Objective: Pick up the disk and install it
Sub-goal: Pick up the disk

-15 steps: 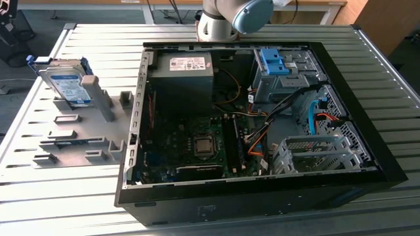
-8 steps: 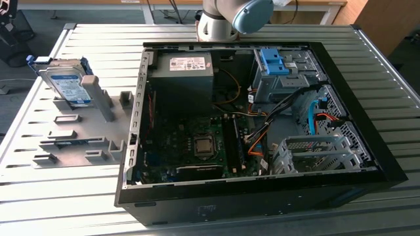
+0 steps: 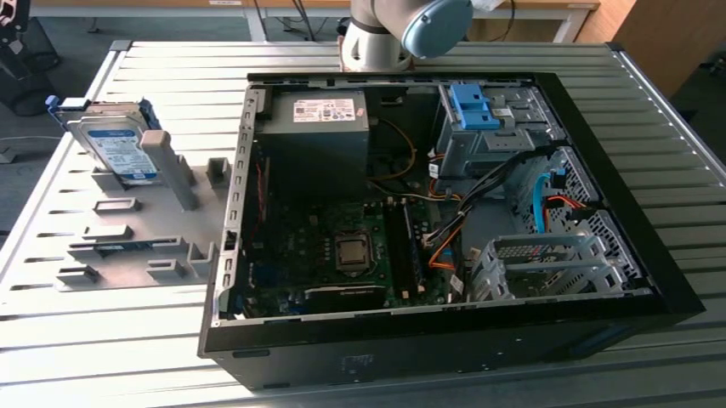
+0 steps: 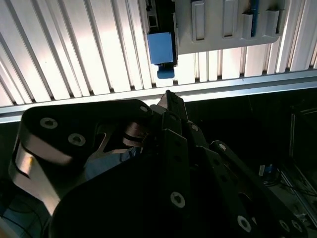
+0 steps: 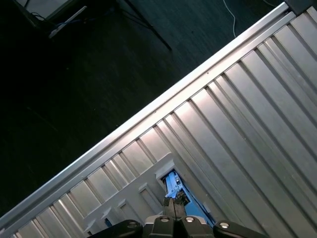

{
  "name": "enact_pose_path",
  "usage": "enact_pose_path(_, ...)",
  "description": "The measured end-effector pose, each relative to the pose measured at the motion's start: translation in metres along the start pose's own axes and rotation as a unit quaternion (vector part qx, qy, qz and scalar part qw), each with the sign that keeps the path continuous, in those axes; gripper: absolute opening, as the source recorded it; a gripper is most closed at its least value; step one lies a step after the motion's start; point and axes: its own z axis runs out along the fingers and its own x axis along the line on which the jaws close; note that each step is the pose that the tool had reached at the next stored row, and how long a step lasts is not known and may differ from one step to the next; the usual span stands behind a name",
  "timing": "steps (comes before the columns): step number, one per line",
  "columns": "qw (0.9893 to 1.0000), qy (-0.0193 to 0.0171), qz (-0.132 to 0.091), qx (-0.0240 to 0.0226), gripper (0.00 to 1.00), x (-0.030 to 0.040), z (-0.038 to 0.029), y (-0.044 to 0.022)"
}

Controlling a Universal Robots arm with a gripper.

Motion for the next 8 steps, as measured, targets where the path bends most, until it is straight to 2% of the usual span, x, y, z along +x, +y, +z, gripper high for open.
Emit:
enact_pose_path(4,1.0,0.0003,-0.008,-0.0001,0.11,0.0001,0.0,0.0)
enact_pose_path(8,0.9992,0.0011,-0.04,-0.0002,0.11,0.0001,0.0002,-0.0001)
